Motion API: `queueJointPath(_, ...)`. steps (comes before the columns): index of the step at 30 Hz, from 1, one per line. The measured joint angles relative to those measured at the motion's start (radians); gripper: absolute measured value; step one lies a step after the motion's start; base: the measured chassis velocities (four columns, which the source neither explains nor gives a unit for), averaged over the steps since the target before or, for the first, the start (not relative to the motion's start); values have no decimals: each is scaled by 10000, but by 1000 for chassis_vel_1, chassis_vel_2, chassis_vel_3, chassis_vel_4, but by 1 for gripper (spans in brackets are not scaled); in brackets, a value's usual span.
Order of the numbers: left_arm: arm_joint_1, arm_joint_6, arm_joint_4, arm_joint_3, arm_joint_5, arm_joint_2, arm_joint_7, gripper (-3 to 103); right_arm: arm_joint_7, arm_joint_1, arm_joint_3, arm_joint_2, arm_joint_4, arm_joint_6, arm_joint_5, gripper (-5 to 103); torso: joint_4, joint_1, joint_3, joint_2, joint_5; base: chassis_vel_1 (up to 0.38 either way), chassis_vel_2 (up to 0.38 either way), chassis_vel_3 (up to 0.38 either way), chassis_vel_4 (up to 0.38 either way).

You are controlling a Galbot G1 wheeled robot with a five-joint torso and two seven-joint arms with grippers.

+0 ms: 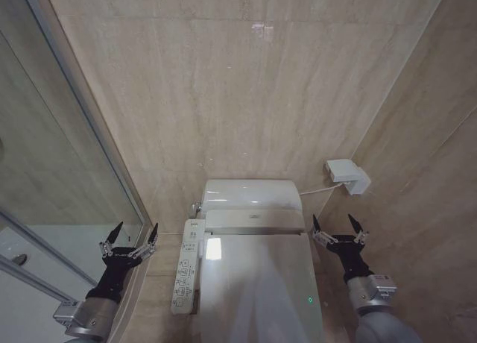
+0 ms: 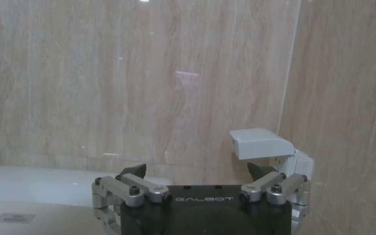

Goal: Open the toilet lid, clean the toilet bowl with a toilet brush, close the toilet lid, and flush.

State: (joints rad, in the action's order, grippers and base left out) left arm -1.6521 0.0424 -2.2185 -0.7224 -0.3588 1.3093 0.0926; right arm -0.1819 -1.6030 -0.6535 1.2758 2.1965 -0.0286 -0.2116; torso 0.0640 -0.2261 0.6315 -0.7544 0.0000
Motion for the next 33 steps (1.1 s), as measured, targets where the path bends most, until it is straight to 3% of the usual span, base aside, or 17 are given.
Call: queueJointPath(33, -5, -17, -14, 4, 6, 1, 4, 100, 0, 1, 0, 0, 0, 0, 0, 100, 0, -4, 1, 1, 0, 6, -5, -6, 7)
